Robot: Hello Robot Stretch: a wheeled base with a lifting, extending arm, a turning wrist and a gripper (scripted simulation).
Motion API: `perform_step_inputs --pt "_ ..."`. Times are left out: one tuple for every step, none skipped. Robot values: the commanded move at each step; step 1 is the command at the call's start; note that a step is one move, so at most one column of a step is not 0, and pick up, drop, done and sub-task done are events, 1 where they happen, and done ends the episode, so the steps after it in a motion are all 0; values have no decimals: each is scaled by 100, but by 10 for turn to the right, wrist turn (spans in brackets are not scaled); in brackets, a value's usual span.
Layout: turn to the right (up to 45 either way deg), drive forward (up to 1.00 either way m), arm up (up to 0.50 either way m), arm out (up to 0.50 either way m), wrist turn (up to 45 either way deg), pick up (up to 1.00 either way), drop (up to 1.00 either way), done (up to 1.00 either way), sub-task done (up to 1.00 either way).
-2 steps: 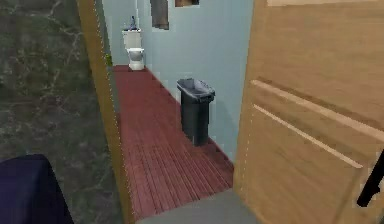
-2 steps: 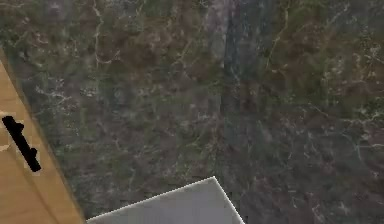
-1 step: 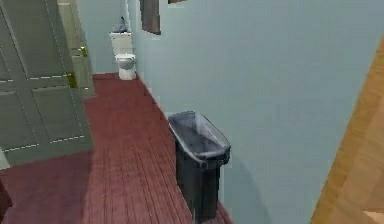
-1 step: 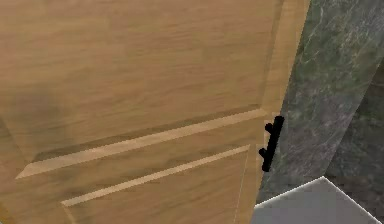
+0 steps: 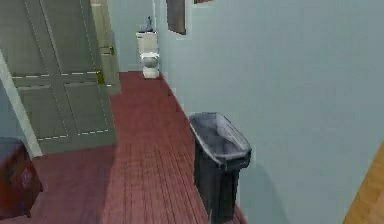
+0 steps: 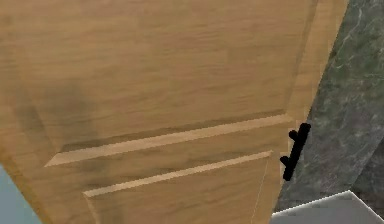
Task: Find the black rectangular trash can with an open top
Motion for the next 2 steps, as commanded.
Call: perform_step_inputs --pt "0 5 0 0 0 0 0 0 0" --pt "-150 0 0 0 0 0 0 0 0"
